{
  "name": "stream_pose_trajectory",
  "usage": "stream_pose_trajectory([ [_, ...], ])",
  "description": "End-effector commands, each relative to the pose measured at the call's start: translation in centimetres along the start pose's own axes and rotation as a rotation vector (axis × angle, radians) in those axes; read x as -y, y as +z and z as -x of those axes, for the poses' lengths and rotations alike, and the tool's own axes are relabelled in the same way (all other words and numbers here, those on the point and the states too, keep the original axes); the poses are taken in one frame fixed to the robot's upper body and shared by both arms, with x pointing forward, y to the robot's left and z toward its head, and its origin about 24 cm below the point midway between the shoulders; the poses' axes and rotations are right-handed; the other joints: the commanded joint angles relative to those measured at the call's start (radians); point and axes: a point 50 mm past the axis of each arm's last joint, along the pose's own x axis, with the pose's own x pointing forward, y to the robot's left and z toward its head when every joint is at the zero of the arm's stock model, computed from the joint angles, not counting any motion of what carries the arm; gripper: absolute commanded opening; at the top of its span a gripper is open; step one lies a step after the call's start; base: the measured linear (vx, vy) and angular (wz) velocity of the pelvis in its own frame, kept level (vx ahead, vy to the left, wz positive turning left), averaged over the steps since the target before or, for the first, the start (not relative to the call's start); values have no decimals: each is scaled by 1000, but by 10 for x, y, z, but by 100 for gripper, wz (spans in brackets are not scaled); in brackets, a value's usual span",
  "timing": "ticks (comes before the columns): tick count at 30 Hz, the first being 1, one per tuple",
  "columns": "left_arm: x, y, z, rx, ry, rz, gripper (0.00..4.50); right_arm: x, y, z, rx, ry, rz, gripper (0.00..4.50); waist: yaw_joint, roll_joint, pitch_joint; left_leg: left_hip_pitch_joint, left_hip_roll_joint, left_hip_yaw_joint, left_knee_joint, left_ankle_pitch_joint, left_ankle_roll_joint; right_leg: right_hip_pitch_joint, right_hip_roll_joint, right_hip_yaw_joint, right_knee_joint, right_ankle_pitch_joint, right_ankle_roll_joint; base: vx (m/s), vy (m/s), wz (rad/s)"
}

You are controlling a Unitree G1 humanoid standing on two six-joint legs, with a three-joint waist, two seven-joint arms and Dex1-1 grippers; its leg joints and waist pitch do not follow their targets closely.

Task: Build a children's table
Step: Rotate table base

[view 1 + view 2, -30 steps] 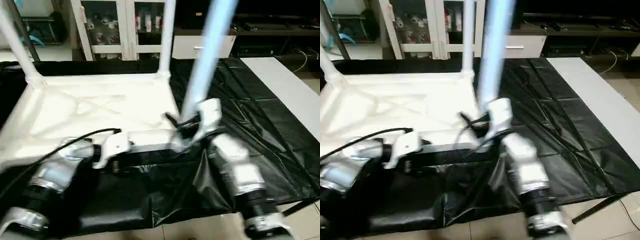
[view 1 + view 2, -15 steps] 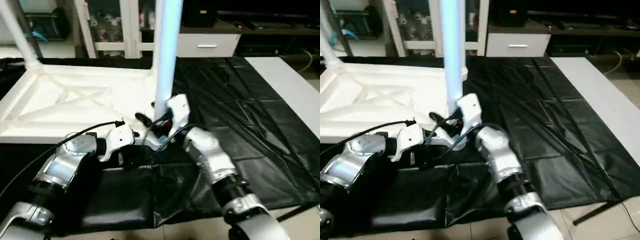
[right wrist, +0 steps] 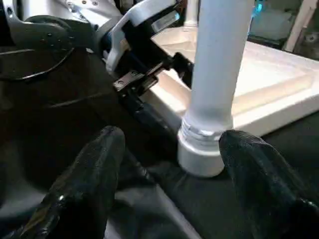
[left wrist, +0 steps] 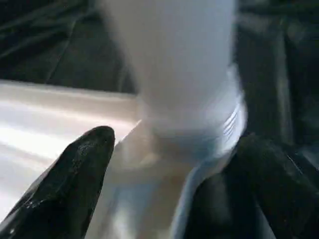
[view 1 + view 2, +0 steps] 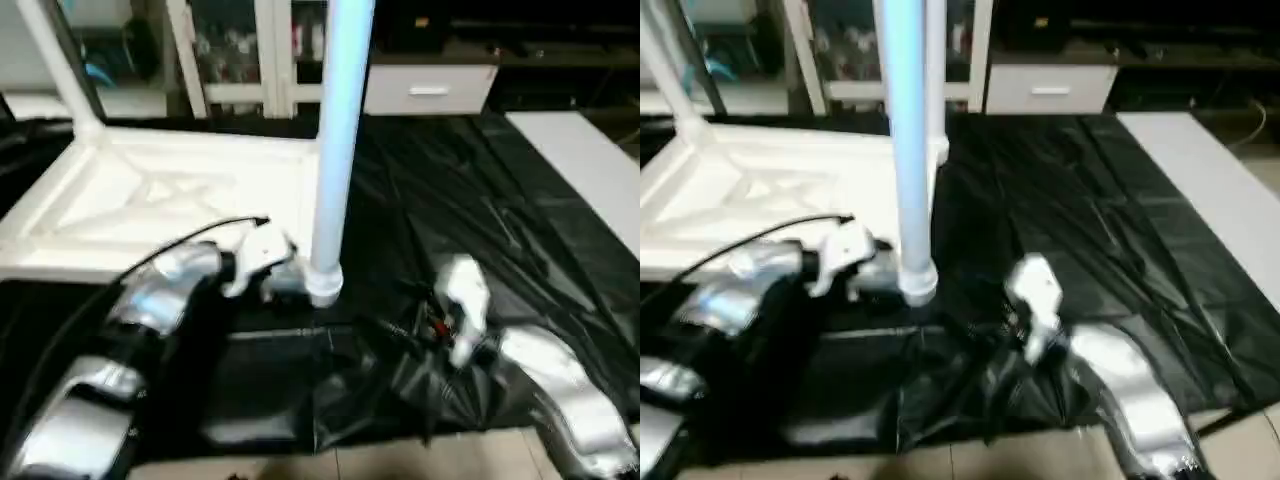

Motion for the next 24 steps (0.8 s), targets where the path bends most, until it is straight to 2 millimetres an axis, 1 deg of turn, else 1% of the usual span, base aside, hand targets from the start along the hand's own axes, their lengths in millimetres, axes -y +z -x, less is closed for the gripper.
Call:
stream_pose_trajectory([
  [1,-2,-1,-1,-10,13,-13,429,3,6,8,16,-70,0,332,5,5,-59,0,14,-13,-69,-277,19,52,-51,37,-94,-311,-163,0,0,0],
  [2,-2,-2,-2,-18,-4,-18,418,6,5,14,7,-141,0,332,4,3,-60,-4,11,-16,-71,-263,19,54,-48,36,-95,-319,-146,0,0,0],
  [3,-1,-3,-2,-20,-12,-22,418,7,4,16,4,-164,2,332,3,4,-62,-3,11,-16,-70,-260,18,53,-48,36,-94,-315,-145,0,0,0],
  [4,-1,-4,0,-30,-25,-34,410,9,3,18,-2,-199,-5,332,0,7,-62,-3,13,-18,-72,-257,16,53,-48,35,-91,-300,-151,0,0,0],
  [5,-1,-4,1,-35,-35,-37,407,10,2,19,-11,-219,-6,332,-2,7,-62,-3,13,-18,-72,-261,16,52,-47,34,-90,-293,-154,0,0,0],
  [6,0,-6,4,-46,-62,-46,387,13,0,21,-28,-265,-3,332,-5,8,-61,-3,13,-17,-72,-261,13,52,-47,35,-91,-283,-162,0,0,0],
  [7,-2,-7,6,-62,-65,-60,387,14,0,21,-28,-286,-6,332,-7,10,-63,-2,14,-17,-72,-265,12,51,-47,35,-87,-265,-172,0,0,0],
  [8,-2,-7,6,-62,-65,-60,387,14,0,21,-28,-286,-6,332,-7,11,-62,-1,14,-17,-72,-271,12,51,-47,34,-87,-262,-174,0,0,0],
  [9,-3,-7,9,-71,-57,-71,376,16,0,21,-28,-306,-14,332,-7,13,-62,-1,14,-17,-72,-273,12,52,-48,34,-86,-258,-177,0,0,0],
  [10,-4,-7,10,-64,-43,-73,376,17,1,21,-25,-321,-20,332,-7,16,-62,0,15,-17,-72,-272,12,52,-48,35,-86,-249,-182,0,0,0],
  [11,-5,-6,11,-60,-33,-75,376,17,1,20,-23,-333,-24,332,-8,16,-61,1,15,-16,-72,-273,11,51,-48,35,-86,-246,-184,0,0,0],
  [12,-7,-3,12,-3,40,-15,376,20,3,18,-7,-392,-35,332,-8,16,-62,-1,15,-17,-72,-268,6,53,-48,34,-82,-233,-194,0,0,0],
  [13,-7,-3,12,-1,41,-14,376,20,3,18,-7,-393,-35,332,-9,15,-62,-1,15,-16,-71,-263,6,53,-49,35,-82,-228,-197,0,0,0],
  [14,-6,-1,13,43,76,31,376,18,3,17,-1,-400,-49,332,-8,17,-61,0,17,-15,-71,-264,6,53,-50,35,-81,-219,-210,0,0,0],
  [15,-3,1,15,104,107,67,376,15,3,18,6,-400,-60,332,-10,8,-60,-1,16,-13,-70,-265,10,52,-48,35,-83,-227,-208,0,0,0],
  [16,0,2,17,157,139,104,376,13,2,18,10,-403,-74,332,-7,16,-61,-2,19,-14,-70,-254,13,54,-51,36,-79,-214,-218,0,0,0],
  [17,2,3,20,192,162,125,376,11,2,19,13,-410,-85,332,-5,6,-62,-3,20,-14,-69,-249,20,56,-51,36,-76,-214,-218,0,0,0],
  [18,5,3,24,220,179,146,376,10,1,19,18,-420,-98,332,-8,11,-59,-4,18,-12,-71,-257,26,49,-48,35,-83,-241,-205,0,0,0],
  [19,5,3,24,220,179,146,376,10,1,19,18,-420,-98,332,-9,11,-60,-3,19,-13,-71,-262,23,51,-49,35,-82,-249,-201,0,0,0],
  [20,6,2,26,232,188,158,376,10,1,19,20,-427,-107,332,-9,12,-58,-2,18,-12,-73,-271,23,48,-47,34,-86,-272,-191,0,0,0],
  [21,8,0,27,235,217,171,376,10,-1,19,22,-436,-109,332,-10,12,-56,-1,18,-14,-74,-289,19,46,-47,34,-90,-312,-174,0,0,0],
  [22,8,-1,28,236,223,173,376,10,-2,19,22,-438,-109,332,-10,9,-53,0,18,-14,-75,-309,14,43,-49,34,-94,-356,-158,0,0,0],
  [23,8,-5,29,223,266,200,376,13,-2,17,20,-469,-106,332,-8,-11,-54,-2,17,-16,-75,-298,18,44,-50,34,-91,-385,-139,0,0,0],
  [24,10,-5,30,217,279,199,376,14,-1,14,29,-477,-116,332,-7,-2,-53,-1,18,-15,-76,-296,15,40,-50,36,-92,-390,-135,0,0,0],
])
